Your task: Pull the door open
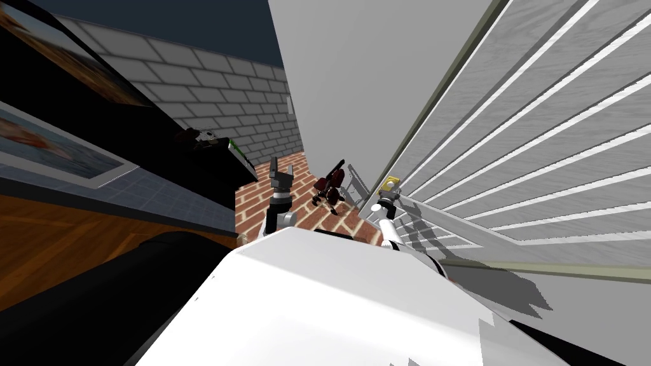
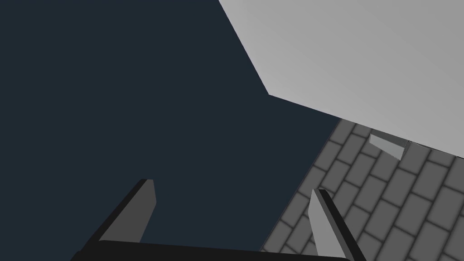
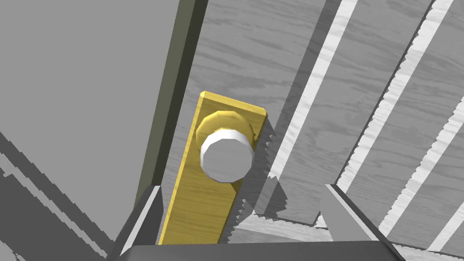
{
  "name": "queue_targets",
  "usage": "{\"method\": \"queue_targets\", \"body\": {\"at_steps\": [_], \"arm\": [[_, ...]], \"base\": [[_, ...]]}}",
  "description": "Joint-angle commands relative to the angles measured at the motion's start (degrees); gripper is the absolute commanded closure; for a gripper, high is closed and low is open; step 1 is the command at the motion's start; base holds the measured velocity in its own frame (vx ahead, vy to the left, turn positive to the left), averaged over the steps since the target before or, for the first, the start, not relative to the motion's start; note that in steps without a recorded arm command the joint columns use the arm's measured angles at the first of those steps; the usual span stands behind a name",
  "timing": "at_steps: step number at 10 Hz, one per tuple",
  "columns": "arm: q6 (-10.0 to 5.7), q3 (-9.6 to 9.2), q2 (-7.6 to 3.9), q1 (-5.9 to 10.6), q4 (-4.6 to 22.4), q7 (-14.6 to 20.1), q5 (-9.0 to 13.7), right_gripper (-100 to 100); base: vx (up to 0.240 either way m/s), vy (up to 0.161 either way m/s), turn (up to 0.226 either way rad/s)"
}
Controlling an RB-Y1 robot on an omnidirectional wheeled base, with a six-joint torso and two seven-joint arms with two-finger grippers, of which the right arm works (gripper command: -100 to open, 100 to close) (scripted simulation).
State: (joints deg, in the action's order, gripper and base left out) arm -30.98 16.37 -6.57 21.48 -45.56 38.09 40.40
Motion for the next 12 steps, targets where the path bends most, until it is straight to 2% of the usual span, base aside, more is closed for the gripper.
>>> {"method": "queue_targets", "body": {"at_steps": [1, 2, 6, 7, 8, 10, 12], "arm": [[-0.35, -0.73, 0.57, -0.25, -0.41, 2.86, 2.35, -100], [-0.35, -0.73, 0.57, -0.25, -0.41, 3.08, 2.35, -100], [-0.93, -2.23, 2.01, -0.74, -1.37, 8.4, 7.34, -100], [-0.98, -2.05, 1.72, -0.58, -0.96, 7.51, 6.43, -100], [-0.51, -2.1, -0.18, -1.55, -1.05, 9.51, 6.81, -100], [-0.14, -2.11, -1.64, -2.25, -1.08, 10.8, 6.99, -100], [0.7, -2.11, -4.94, -3.84, -1.17, 13.7, 7.38, -100]], "base": [[-0.06, -0.011, 0.044], [-0.045, -0.005, 0.017], [-0.051, -0.014, 0.03], [-0.028, -0.011, 0.007], [0.105, 0.01, 0.075], [0.161, -0.002, 0.059], [0.18, -0.026, 0.087]]}}
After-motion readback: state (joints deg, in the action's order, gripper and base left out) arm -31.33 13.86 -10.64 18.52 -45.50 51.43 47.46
